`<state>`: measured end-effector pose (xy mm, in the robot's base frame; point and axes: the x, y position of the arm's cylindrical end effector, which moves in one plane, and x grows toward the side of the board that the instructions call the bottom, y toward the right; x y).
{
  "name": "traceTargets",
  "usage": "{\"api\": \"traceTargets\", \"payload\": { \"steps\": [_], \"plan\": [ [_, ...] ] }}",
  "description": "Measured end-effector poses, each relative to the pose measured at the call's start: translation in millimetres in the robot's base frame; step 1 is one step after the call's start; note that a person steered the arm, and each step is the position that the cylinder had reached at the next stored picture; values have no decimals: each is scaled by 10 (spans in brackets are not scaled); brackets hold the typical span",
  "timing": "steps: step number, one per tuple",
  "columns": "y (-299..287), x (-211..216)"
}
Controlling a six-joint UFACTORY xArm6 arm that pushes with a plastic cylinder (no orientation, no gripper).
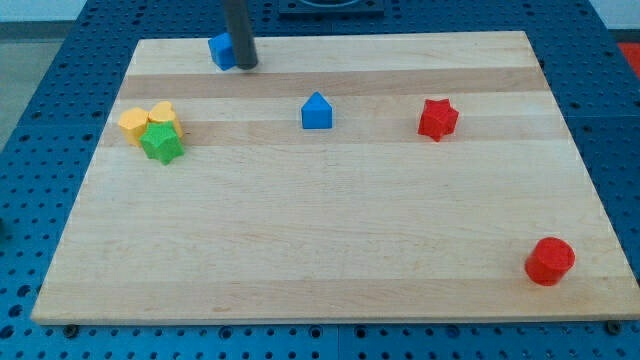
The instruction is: Place the blue blocks at the top left side of the board
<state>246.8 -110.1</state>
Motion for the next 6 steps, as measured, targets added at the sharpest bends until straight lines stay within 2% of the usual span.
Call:
{"api": "traceTargets", "payload": {
  "steps": [1,2,3,4,5,6],
  "plan": [
    [-300,-343],
    [-889,-105],
    [-786,-186],
    [-393,-56],
    [-811,75],
    [-818,323]
  ]
}}
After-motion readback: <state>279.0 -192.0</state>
